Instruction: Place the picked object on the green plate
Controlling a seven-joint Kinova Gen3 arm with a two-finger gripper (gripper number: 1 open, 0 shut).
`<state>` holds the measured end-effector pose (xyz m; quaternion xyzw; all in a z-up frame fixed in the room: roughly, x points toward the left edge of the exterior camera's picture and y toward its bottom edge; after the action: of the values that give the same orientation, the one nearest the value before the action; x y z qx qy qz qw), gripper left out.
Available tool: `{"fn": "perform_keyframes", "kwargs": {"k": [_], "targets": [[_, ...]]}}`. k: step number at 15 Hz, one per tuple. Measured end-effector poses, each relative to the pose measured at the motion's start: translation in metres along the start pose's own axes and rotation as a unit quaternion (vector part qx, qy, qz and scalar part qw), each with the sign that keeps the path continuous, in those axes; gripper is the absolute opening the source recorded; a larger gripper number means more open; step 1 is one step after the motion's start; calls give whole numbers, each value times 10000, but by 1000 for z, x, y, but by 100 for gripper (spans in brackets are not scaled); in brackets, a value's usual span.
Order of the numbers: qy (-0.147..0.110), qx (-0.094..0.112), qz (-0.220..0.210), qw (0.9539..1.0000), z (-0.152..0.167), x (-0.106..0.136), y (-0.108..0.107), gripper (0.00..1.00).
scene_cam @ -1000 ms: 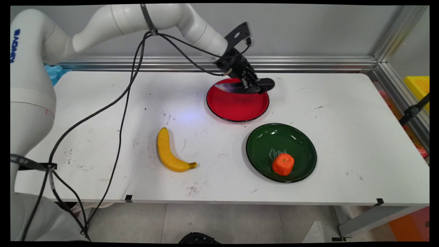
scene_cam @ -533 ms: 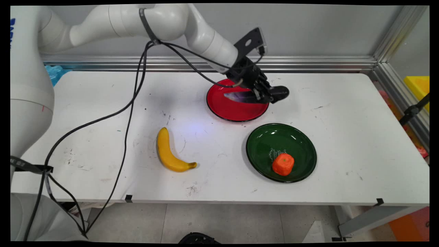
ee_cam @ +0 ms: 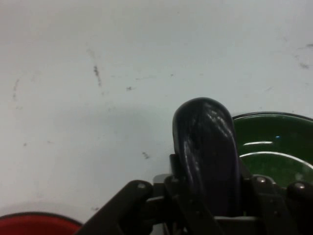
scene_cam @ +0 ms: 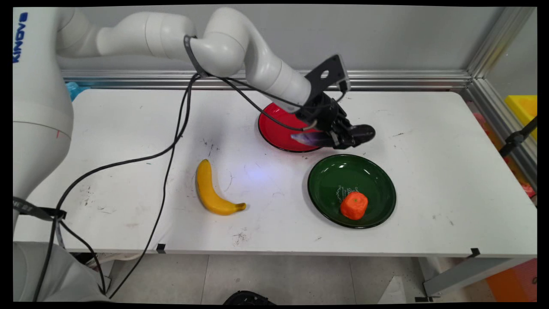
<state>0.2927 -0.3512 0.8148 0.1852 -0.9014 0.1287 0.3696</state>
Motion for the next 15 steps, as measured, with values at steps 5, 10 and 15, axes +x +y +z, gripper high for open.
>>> {"fn": "perform_keyframes", "kwargs": {"k": [5, 10, 15], "targets": [[1, -31, -5, 10000, 21, 2, 19, 0], [-40, -65, -59, 10000, 40, -1, 31, 0], [-72, -110, -164, 9998, 52, -6, 38, 0]]}}
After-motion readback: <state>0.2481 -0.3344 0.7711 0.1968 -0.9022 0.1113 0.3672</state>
